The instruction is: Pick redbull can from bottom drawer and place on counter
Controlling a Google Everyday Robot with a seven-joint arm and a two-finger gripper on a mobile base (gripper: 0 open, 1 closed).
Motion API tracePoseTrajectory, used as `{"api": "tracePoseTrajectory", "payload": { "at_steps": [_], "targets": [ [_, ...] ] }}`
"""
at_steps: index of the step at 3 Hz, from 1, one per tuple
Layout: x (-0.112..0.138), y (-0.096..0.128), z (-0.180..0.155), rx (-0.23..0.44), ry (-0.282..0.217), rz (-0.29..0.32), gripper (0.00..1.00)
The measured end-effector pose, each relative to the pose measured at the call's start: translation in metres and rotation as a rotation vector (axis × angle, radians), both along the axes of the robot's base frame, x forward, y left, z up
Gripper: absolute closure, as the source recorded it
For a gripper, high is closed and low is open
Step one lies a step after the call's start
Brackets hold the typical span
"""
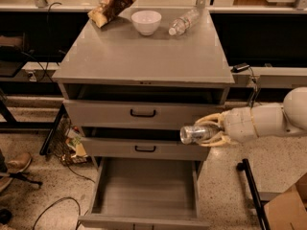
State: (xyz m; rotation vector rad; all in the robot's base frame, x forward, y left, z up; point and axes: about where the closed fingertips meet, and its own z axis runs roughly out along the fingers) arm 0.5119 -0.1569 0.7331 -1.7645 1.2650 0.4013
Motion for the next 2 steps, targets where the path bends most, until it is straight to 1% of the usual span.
{"api": "tracePoseTrajectory", "payload": {
  "at_steps": [1,2],
  "targets": [
    [0.017,-0.008,0.044,0.015,-0.012,0.054,1.00],
    [0.046,-0.017,0.124,-0.030,-0.068,0.064,1.00]
  ]
}}
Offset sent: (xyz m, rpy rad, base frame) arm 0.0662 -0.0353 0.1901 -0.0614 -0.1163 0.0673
